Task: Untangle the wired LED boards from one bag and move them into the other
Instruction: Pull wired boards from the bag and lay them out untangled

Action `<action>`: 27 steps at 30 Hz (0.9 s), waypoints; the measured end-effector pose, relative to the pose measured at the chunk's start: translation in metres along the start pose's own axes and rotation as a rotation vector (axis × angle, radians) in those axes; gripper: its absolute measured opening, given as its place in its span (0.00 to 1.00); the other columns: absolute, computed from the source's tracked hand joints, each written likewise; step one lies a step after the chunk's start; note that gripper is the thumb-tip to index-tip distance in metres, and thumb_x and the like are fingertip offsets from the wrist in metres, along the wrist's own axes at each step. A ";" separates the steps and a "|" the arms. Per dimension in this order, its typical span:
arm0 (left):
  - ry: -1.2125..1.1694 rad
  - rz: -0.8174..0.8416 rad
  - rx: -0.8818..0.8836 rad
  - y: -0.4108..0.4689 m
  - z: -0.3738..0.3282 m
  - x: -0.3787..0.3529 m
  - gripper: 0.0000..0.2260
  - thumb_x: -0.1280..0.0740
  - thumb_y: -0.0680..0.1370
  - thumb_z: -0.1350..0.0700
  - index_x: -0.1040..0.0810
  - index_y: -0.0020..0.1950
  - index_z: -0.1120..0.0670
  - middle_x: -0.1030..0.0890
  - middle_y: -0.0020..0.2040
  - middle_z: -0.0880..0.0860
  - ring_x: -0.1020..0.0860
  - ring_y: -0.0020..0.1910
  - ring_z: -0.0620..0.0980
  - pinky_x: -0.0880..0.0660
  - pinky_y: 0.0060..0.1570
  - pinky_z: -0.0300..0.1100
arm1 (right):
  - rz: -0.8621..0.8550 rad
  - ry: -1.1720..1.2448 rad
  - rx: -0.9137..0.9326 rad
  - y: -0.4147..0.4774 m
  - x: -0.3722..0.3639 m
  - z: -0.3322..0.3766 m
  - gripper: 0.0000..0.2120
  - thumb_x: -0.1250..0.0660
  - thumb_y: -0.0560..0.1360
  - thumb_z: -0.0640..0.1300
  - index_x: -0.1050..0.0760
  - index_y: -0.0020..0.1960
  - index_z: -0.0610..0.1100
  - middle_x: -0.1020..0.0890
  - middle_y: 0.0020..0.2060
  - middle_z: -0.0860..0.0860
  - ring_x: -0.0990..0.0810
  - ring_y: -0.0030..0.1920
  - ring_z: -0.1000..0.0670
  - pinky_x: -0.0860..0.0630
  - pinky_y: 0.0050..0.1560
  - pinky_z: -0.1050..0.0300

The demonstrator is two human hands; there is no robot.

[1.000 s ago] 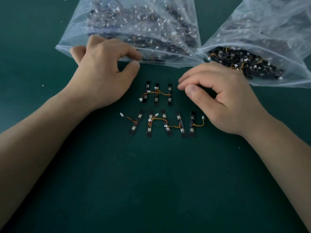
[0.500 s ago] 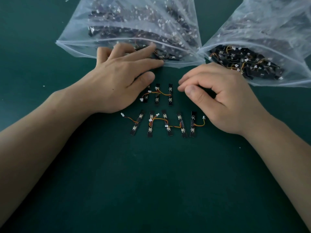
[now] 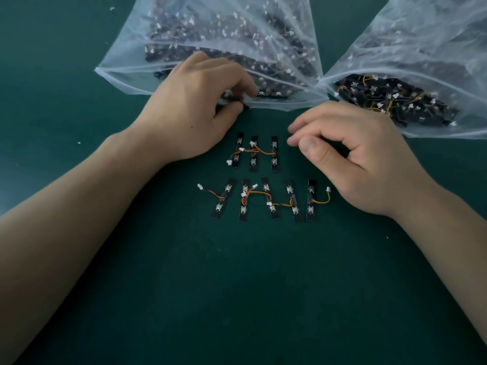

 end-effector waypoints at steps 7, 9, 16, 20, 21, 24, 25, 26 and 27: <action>-0.072 -0.027 0.079 -0.002 0.004 0.002 0.10 0.29 0.82 0.58 0.16 0.62 0.54 0.21 0.51 0.44 0.28 0.51 0.40 0.36 0.56 0.23 | 0.006 0.003 -0.007 0.000 0.000 0.001 0.12 0.37 0.84 0.43 0.14 0.52 0.42 0.16 0.54 0.53 0.19 0.59 0.57 0.25 0.61 0.61; -0.047 -0.030 0.103 -0.002 0.006 0.003 0.11 0.31 0.82 0.58 0.16 0.65 0.54 0.20 0.52 0.46 0.27 0.53 0.43 0.32 0.60 0.32 | 0.006 0.005 -0.007 0.000 -0.001 0.001 0.12 0.37 0.84 0.44 0.14 0.52 0.43 0.16 0.54 0.53 0.19 0.59 0.57 0.25 0.61 0.60; 0.138 -0.033 0.302 -0.006 0.016 0.003 0.15 0.36 0.82 0.48 0.18 0.67 0.47 0.27 0.72 0.51 0.36 0.73 0.60 0.43 0.70 0.52 | 0.006 -0.007 -0.006 0.000 -0.001 0.001 0.12 0.36 0.84 0.45 0.14 0.53 0.43 0.15 0.53 0.54 0.19 0.58 0.56 0.26 0.62 0.59; 0.123 -0.033 0.293 -0.006 0.016 0.003 0.14 0.37 0.83 0.54 0.17 0.66 0.49 0.23 0.70 0.47 0.32 0.73 0.58 0.43 0.70 0.49 | 0.008 -0.012 0.003 0.001 -0.001 0.001 0.12 0.36 0.84 0.44 0.14 0.52 0.44 0.15 0.52 0.55 0.19 0.58 0.56 0.25 0.62 0.57; 0.110 -0.047 0.283 -0.006 0.017 0.004 0.14 0.37 0.82 0.56 0.16 0.64 0.50 0.21 0.67 0.48 0.29 0.71 0.58 0.40 0.72 0.50 | 0.006 -0.013 0.006 0.001 -0.001 0.001 0.11 0.36 0.84 0.44 0.15 0.52 0.43 0.15 0.52 0.55 0.19 0.58 0.56 0.25 0.62 0.56; 0.045 -0.093 0.276 -0.005 0.020 0.008 0.11 0.34 0.81 0.59 0.14 0.59 0.52 0.19 0.59 0.51 0.23 0.61 0.56 0.31 0.67 0.48 | 0.006 -0.012 0.009 0.001 -0.002 0.000 0.11 0.35 0.84 0.43 0.15 0.52 0.43 0.15 0.52 0.55 0.19 0.58 0.56 0.24 0.62 0.55; 0.020 -0.104 0.283 -0.006 0.021 0.009 0.10 0.33 0.80 0.59 0.14 0.58 0.52 0.19 0.56 0.51 0.23 0.58 0.53 0.30 0.62 0.42 | 0.005 -0.011 0.010 0.001 -0.002 0.000 0.11 0.35 0.84 0.43 0.15 0.52 0.43 0.15 0.52 0.55 0.19 0.58 0.56 0.24 0.62 0.55; 0.000 -0.114 0.286 -0.006 0.021 0.009 0.10 0.32 0.80 0.60 0.14 0.57 0.52 0.20 0.54 0.50 0.24 0.54 0.50 0.31 0.57 0.36 | 0.004 -0.011 0.012 0.001 -0.002 0.000 0.11 0.35 0.84 0.43 0.15 0.52 0.43 0.15 0.52 0.55 0.19 0.58 0.56 0.24 0.62 0.55; -0.014 -0.129 0.283 -0.007 0.020 0.010 0.09 0.31 0.80 0.60 0.14 0.57 0.52 0.21 0.53 0.49 0.25 0.51 0.46 0.32 0.53 0.30 | 0.003 -0.012 0.012 0.001 -0.002 0.000 0.11 0.35 0.84 0.43 0.15 0.52 0.43 0.15 0.52 0.55 0.19 0.58 0.56 0.24 0.62 0.55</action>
Point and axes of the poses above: each hand's wrist, its own y-axis towards the middle knuckle, its own x-axis out of the back of the hand, z = x × y, the point moved 7 cm from there along y, towards the middle knuckle
